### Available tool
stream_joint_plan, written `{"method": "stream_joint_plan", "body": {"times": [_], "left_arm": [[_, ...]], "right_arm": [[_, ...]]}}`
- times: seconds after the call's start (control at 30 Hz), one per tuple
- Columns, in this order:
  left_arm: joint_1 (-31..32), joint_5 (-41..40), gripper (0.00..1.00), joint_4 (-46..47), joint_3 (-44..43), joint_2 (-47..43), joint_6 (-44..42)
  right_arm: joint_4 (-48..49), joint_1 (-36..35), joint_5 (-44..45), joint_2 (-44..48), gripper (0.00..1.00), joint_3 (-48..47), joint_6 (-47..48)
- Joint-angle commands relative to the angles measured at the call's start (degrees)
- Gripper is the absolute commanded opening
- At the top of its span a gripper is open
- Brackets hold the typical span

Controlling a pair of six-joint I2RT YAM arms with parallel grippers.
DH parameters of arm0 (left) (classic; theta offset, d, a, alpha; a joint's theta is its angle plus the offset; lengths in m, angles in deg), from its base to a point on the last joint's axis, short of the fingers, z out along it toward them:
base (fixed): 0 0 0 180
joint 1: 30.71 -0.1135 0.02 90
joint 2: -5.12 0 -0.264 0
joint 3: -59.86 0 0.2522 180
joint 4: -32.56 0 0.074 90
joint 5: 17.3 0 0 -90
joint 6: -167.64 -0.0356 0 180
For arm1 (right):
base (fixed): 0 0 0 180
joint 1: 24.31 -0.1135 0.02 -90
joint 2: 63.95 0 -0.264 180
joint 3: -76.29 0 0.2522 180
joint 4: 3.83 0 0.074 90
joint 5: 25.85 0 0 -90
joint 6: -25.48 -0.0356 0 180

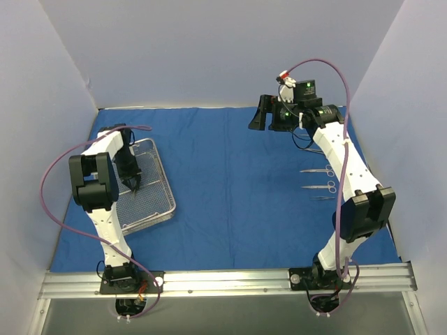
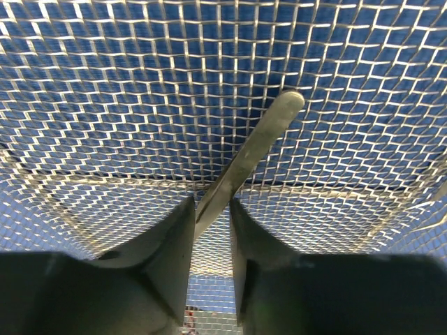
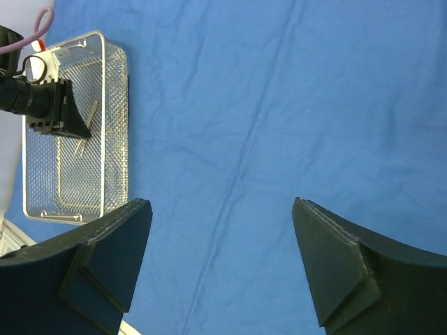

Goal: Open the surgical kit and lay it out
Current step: Pick up the medical item from the container, then place the medical item in the surgical kit.

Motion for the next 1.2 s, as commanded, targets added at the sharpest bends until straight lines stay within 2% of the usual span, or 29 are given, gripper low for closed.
{"method": "stream_joint_plan", "body": {"times": [0.0, 0.03, 0.07, 0.1, 0.27, 0.37, 0.47, 0.5, 0.63, 0.67, 0.77, 0.97, 1.17], "left_arm": [[0.44, 0.47, 0.29, 0.33, 0.18, -1.13, -0.62], [0.44, 0.56, 0.22, 0.24, 0.01, -1.04, -0.71], [0.53, 0.39, 0.17, 0.16, -0.08, -1.04, -0.89], [0.53, 0.21, 0.04, -0.19, -0.34, -1.47, -0.89], [0.53, -0.41, 0.02, -2.65, -4.46, -5.6, -0.98], [0.62, 1.26, 0.02, -6.87, -8.42, -9.03, -0.63], [0.97, 9.5, 0.02, -7.85, -12.47, -14.12, -0.27], [1.32, 16.31, 0.02, -5.06, -10.47, -16.83, 0.34], [6.49, 30.5, 0.02, 5.06, -4.57, -20.55, 5.52], [9.99, 30.71, 0.02, 6.38, -5.26, -20.55, 6.05], [14.93, 31.58, 0.02, 7.7, -8.95, -18.97, 7.8], [20.12, 35.1, 0.02, 10.43, -12.47, -15.63, 10.18], [23.82, 36.24, 0.02, 11.14, -13.97, -14.84, 11.06]], "right_arm": [[-0.05, -0.06, -0.17, -0.45, 0.81, -2.58, -0.55], [0.3, -0.24, -0.07, -0.72, 0.77, -2.66, -0.9], [0.31, -0.33, 0.01, -1.76, 0.7, -2.75, -1.16], [-0.74, -0.68, 1.23, -2.56, 0.67, -4.06, -1.95], [-4.87, -4.45, 8.09, -7.91, 0.53, -9.51, -3.27], [-8.04, -5.68, 6.61, -11.95, 0.49, -14.96, -4.94], [-7.17, -7.35, 3.37, -14.59, 0.49, -18.65, -6.08], [-5.86, -8.14, -0.47, -15.39, 0.49, -19.53, -6.61], [-0.58, -10.43, -11.05, -18.82, 0.49, -21.21, -11.0], [-0.22, -10.87, -11.58, -19.87, 0.5, -21.91, -11.88], [0.3, -11.31, -13.6, -21.81, 0.54, -22.27, -14.51], [7.94, -11.67, -17.12, -20.32, 0.62, -17.88, -20.58], [7.51, -11.93, -16.33, -20.14, 0.63, -15.33, -22.26]]}}
